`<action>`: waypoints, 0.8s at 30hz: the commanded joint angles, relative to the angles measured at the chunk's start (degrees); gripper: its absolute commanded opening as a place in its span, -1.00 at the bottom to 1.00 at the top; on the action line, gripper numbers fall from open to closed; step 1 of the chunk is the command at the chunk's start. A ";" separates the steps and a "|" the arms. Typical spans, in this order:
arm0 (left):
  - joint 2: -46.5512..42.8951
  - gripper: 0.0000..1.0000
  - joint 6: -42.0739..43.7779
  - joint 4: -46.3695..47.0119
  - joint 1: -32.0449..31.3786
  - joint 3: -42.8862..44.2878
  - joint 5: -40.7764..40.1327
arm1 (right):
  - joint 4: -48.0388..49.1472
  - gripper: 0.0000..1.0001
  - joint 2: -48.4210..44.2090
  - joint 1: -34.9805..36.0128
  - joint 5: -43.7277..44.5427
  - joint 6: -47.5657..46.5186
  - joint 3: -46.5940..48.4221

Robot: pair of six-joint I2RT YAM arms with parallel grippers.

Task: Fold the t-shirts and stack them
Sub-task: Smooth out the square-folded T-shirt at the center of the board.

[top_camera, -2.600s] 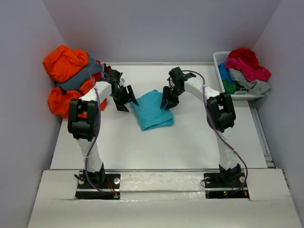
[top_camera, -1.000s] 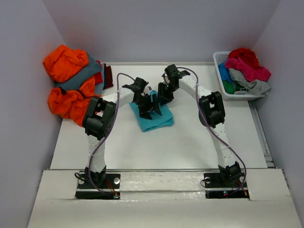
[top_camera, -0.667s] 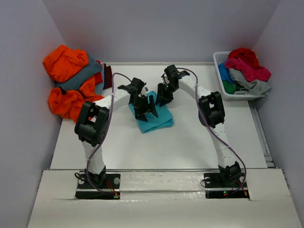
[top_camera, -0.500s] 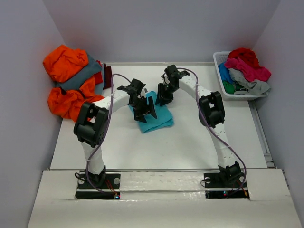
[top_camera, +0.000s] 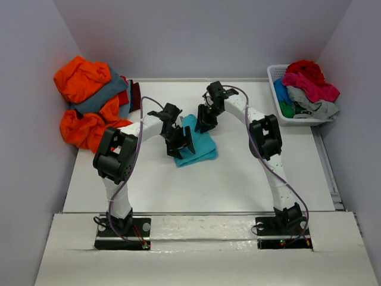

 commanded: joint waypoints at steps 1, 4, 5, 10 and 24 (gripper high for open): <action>0.13 0.56 1.58 -1.47 -0.19 -1.48 -1.11 | -1.16 -0.14 1.69 -0.56 3.56 -1.75 -1.07; -0.31 0.56 1.66 -1.56 1.03 -1.75 -1.55 | -1.34 -0.14 0.99 -1.09 4.53 -1.83 -2.47; -0.40 0.56 1.67 -1.74 1.82 -1.84 -1.56 | -1.25 -0.14 0.64 -1.09 4.71 -1.92 -3.00; -0.23 0.57 2.80 -3.05 4.63 -0.43 -2.61 | -1.25 -0.14 -1.55 -1.61 6.11 -1.92 -6.95; 10.30 0.56 5.18 -8.32 8.95 17.13 -4.89 | -1.96 -0.14 -11.48 -2.76 7.70 -1.48 -23.21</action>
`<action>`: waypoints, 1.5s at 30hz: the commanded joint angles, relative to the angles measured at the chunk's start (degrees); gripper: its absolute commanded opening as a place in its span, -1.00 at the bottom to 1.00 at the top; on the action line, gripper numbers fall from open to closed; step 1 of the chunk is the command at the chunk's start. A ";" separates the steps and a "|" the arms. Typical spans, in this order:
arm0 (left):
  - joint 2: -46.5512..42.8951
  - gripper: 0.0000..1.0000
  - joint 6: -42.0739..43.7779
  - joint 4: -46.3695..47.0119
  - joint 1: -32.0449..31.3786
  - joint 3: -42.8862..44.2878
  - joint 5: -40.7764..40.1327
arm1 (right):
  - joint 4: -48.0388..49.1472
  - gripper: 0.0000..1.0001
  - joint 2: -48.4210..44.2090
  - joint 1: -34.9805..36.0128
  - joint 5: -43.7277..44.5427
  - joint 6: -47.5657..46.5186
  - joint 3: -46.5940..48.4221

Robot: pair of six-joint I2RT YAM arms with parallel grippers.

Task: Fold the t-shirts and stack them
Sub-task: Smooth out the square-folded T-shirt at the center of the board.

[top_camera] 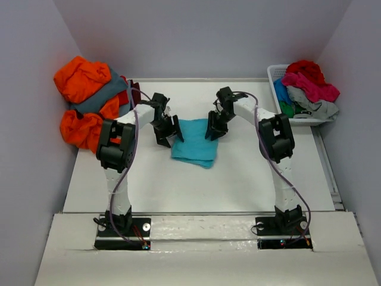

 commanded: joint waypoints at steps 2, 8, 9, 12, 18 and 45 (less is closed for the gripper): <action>5.16 0.56 1.95 -4.76 0.07 11.82 -1.88 | -3.03 -0.14 -4.43 -0.27 5.05 -1.61 -10.38; 11.24 0.56 1.07 -6.18 0.69 21.68 -0.92 | -0.92 -0.14 -13.31 -0.27 2.86 -1.35 -23.74; 11.94 0.56 0.90 -6.09 1.21 23.42 -1.00 | -0.66 -0.14 -14.45 -0.27 1.72 -1.35 -25.06; 13.87 0.56 0.98 -6.45 1.22 26.51 -2.23 | -0.65 -0.14 -17.53 2.27 -0.39 -2.40 -28.23; 9.06 0.56 1.94 -7.59 0.60 27.85 -5.48 | -2.58 -0.14 -19.83 4.30 2.66 -4.51 -23.61; -6.17 0.56 4.41 -0.03 -18.47 0.58 8.75 | -10.50 -0.12 4.16 0.88 9.36 -2.14 16.15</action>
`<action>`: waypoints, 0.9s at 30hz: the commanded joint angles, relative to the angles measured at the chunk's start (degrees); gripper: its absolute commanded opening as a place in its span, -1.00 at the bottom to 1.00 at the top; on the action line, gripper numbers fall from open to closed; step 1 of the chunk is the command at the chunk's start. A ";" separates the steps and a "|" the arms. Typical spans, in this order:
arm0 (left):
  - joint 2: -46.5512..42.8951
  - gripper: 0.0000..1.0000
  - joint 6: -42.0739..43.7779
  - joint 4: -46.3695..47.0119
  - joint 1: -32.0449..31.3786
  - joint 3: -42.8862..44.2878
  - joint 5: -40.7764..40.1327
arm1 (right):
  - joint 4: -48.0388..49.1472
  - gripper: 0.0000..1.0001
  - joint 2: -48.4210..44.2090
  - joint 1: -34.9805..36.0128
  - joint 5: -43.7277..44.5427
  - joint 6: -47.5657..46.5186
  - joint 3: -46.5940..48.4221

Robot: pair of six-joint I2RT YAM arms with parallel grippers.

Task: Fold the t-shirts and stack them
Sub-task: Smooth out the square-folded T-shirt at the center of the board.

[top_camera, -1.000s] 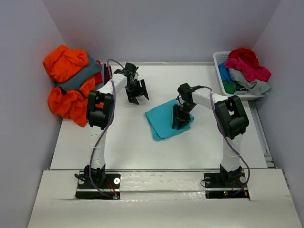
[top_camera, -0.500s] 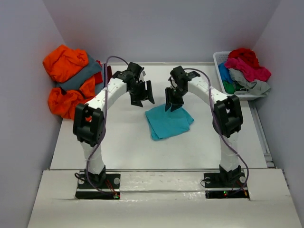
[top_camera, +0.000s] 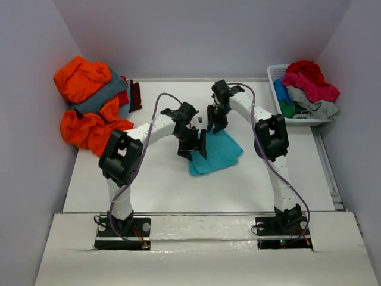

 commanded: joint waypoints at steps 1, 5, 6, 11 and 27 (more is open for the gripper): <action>3.39 0.56 2.38 1.65 -1.69 5.37 4.14 | -1.80 -0.12 2.13 -1.44 0.70 0.20 3.82; 7.78 0.56 2.90 2.70 -2.21 6.88 6.59 | -1.10 -0.12 3.28 -1.96 1.14 0.11 2.77; 8.40 0.56 2.99 2.97 -2.21 6.79 7.13 | -1.09 -0.12 3.54 -1.97 1.23 0.02 2.77; 11.30 0.56 3.87 3.06 -2.21 4.25 6.43 | -1.09 -0.12 3.63 -2.50 1.93 -0.15 1.28; 8.49 0.57 2.90 3.24 9.55 -1.39 -0.33 | 1.10 -0.12 -4.18 -5.22 4.22 -0.51 -13.39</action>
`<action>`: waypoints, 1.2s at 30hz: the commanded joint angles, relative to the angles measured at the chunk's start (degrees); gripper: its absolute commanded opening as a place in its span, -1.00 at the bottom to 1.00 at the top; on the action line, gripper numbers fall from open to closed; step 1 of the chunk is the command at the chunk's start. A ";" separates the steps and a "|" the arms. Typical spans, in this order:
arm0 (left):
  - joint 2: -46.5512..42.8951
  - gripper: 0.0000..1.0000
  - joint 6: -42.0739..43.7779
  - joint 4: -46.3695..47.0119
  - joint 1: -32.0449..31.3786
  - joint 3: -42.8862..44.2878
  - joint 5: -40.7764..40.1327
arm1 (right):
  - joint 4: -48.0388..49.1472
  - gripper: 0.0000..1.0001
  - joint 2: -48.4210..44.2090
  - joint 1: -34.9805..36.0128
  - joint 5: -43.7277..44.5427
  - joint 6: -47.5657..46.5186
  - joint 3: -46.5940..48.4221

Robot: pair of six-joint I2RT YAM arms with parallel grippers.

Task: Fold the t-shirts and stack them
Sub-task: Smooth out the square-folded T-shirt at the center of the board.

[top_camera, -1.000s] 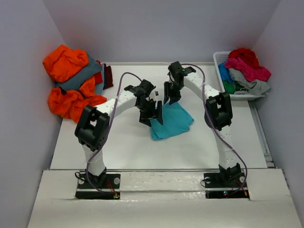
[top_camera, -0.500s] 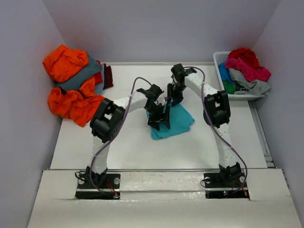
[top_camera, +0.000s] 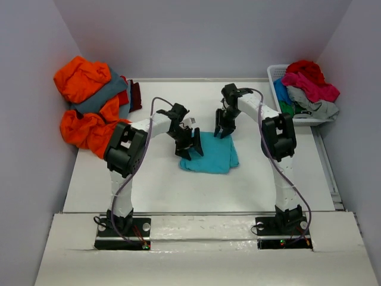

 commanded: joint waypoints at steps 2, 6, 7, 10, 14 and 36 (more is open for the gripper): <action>1.10 0.57 3.01 -3.89 5.96 1.90 -8.69 | 0.67 -0.12 -3.92 -0.83 4.32 -0.98 -6.67; 4.87 0.57 3.28 -5.03 7.46 8.13 -9.13 | 1.98 -0.12 -8.05 -0.83 4.06 -0.72 -13.95; 5.85 0.56 3.19 -5.99 7.98 11.72 -9.39 | 2.25 -0.12 -8.94 -0.83 3.80 -0.72 -15.20; 10.42 0.56 3.19 -7.67 7.99 18.23 -9.92 | 2.51 -0.12 -12.45 -0.83 3.62 -0.63 -19.32; 16.40 0.56 2.75 -11.19 7.99 30.98 -10.89 | 2.51 -0.13 -16.76 -0.83 1.52 -0.55 -23.99; -1.40 0.58 2.23 -3.99 8.60 19.25 -13.79 | 2.25 -0.13 -15.28 1.54 -2.88 -2.66 -15.30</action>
